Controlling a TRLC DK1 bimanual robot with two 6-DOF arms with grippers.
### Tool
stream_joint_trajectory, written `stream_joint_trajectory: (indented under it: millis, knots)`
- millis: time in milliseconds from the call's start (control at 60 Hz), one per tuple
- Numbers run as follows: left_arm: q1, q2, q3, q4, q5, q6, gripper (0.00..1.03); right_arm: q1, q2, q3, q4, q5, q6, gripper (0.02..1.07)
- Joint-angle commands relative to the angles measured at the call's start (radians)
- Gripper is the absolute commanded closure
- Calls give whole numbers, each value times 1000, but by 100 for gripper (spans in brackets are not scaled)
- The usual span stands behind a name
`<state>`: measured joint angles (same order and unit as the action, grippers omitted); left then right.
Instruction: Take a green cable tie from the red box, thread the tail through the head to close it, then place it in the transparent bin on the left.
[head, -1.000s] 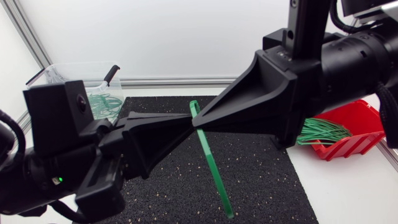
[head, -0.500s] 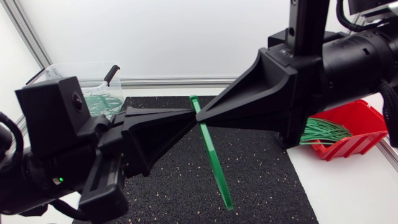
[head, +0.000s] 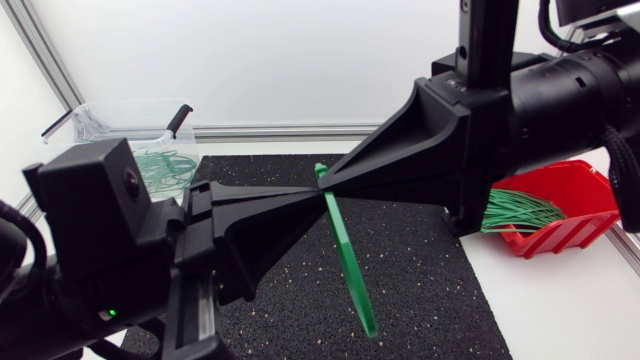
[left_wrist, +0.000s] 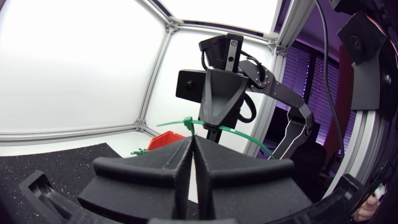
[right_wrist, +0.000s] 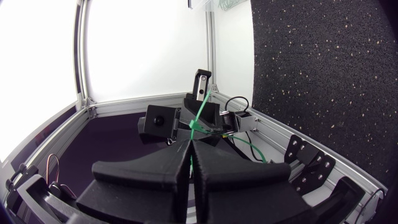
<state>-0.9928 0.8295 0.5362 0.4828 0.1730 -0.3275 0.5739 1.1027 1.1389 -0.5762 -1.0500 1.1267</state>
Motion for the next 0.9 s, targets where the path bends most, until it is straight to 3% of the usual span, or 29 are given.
stream_joint_trajectory:
  millis: [0, 167, 267, 300, 550, 883]
  knots:
    - [-26, -6, -21, 22, 6, 54, 100, -16, 23, -10, -2, 19, 31, 101]
    - [-24, 11, -27, 27, 2, 90, 100, -29, 28, -24, 4, 21, 21, 97]
    - [-10, 13, -31, 27, 3, 110, 100, -29, 6, -39, 1, 21, 15, 59]
    - [-4, 13, -33, 27, 3, 113, 100, -29, -3, -42, 1, 21, 13, 54]
    - [34, 13, -47, 20, 25, 186, 100, -31, -37, -45, -1, 13, -67, 49]
    - [80, 5, -65, -16, 97, 347, 100, -155, 3, 42, -37, -84, -229, 49]
